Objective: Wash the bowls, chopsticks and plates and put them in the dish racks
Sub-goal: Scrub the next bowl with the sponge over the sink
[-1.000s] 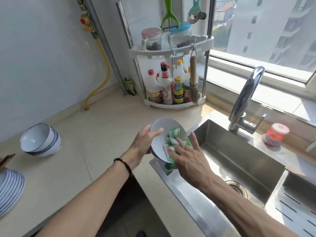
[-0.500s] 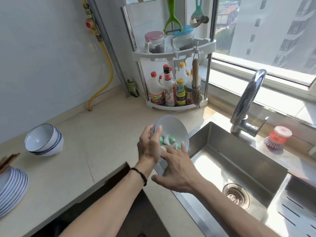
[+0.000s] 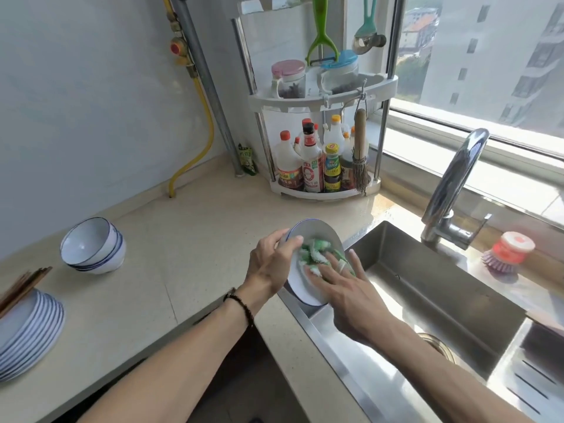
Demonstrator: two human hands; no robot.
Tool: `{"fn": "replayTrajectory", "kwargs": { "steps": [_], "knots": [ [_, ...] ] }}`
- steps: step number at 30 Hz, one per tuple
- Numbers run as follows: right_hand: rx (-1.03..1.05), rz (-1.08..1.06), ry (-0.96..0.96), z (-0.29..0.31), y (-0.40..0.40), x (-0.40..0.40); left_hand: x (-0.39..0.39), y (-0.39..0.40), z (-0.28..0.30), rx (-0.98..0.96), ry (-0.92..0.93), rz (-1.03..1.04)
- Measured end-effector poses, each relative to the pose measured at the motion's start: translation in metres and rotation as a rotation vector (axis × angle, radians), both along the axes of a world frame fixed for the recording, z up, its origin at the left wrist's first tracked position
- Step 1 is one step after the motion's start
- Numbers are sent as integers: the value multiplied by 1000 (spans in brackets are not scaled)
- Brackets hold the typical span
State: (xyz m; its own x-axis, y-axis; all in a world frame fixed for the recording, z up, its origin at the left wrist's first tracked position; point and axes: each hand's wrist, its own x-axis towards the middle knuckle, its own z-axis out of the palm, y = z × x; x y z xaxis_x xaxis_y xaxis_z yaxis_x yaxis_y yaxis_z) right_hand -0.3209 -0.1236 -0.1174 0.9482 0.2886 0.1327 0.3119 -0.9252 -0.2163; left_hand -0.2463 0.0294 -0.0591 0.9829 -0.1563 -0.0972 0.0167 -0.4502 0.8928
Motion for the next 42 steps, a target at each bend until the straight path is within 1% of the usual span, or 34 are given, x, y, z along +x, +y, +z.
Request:
{"fn": "replayTrajectory", "kwargs": {
  "steps": [2, 3, 4, 5, 8, 9, 10, 11, 12, 13, 14, 15, 17, 18, 19, 20, 22, 23, 24, 25, 27, 28, 29, 30, 32, 33, 34, 35, 37, 38, 39, 40, 41, 42],
  "knots": [
    [218, -28, 130, 14, 25, 2, -3, -9, 4, -36, -31, 133],
    [302, -28, 204, 20, 34, 2, -2, -10, 4, -50, -35, 157],
    [315, -6, 225, 22, 36, 1, 1, -7, 4, -55, -19, 126],
    [254, 27, 192, 20, 28, 0, 4, -1, 7, -55, 32, 49],
    [-106, 122, -32, 4, -2, 0, 17, 18, 24, -2, 249, -193],
    [-172, 124, -98, 3, -5, 0, 19, 21, 28, 27, 289, -224],
    [-186, 111, -180, 2, -5, 1, 20, 21, 29, 18, 309, -222],
    [-177, 94, -272, 1, -2, 4, 20, 21, 28, -51, 329, -197],
    [-149, 71, -359, 4, 2, 8, 18, 20, 23, -158, 338, -147],
    [-110, 32, -403, 6, 7, 11, 12, 19, 16, -281, 327, -91],
    [-56, -25, -387, 11, 16, 14, 6, 16, 7, -385, 288, -25],
    [15, -100, -332, 15, 28, 15, -2, 11, -1, -468, 235, 45],
    [231, -196, -148, 18, 52, 14, -16, -2, -10, -559, 130, 156],
    [320, -200, -91, 16, 60, 13, -19, -5, -10, -556, 82, 194],
    [345, -169, -42, 14, 64, 11, -19, -5, -6, -518, 44, 215],
    [292, -99, -42, 9, 59, 9, -14, -1, -3, -461, 24, 214],
    [84, 65, -147, 1, 31, 9, -3, 13, 0, -364, 11, 148],
    [21, 106, -149, 2, 15, 11, -1, 17, 1, -319, 5, 117],
    [1, 112, -94, 6, 8, 12, -1, 18, 3, -273, -9, 122],
    [22, 93, -5, 12, 12, 12, -1, 16, 2, -250, -24, 165],
    [187, 21, 136, 22, 35, 10, -4, 7, 5, -232, -62, 251],
    [268, 13, 192, 25, 44, 8, -5, 5, 8, -214, -71, 258],
    [296, 37, 197, 24, 46, 6, -3, 5, 10, -190, -67, 229],
    [256, 70, 159, 22, 39, 5, -1, 8, 11, -164, -53, 169],
    [41, 105, 87, 19, 12, 6, 6, 14, 12, -122, -5, 43],
    [-28, 95, 81, 20, 3, 8, 7, 14, 12, -110, 6, 21],
    [-32, 73, 85, 23, 5, 7, 5, 11, 12, -99, -9, 37],
    [38, 44, 108, 26, 15, 4, 2, 6, 13, -101, -31, 79],
    [302, 5, 213, 30, 38, -1, -5, -4, 13, -112, -80, 145],
    [369, 18, 239, 28, 41, -2, -6, -5, 12, -95, -98, 139],
    [347, 38, 210, 25, 36, -4, -7, -4, 12, -66, -101, 112],
    [259, 57, 153, 23, 25, -5, -5, 0, 11, -49, -84, 76],
    [125, 67, 110, 20, 12, -3, -3, 4, 11, -51, -52, 45],
    [27, 54, 92, 19, 3, -1, -1, 7, 11, -71, -24, 32]
  ]
}}
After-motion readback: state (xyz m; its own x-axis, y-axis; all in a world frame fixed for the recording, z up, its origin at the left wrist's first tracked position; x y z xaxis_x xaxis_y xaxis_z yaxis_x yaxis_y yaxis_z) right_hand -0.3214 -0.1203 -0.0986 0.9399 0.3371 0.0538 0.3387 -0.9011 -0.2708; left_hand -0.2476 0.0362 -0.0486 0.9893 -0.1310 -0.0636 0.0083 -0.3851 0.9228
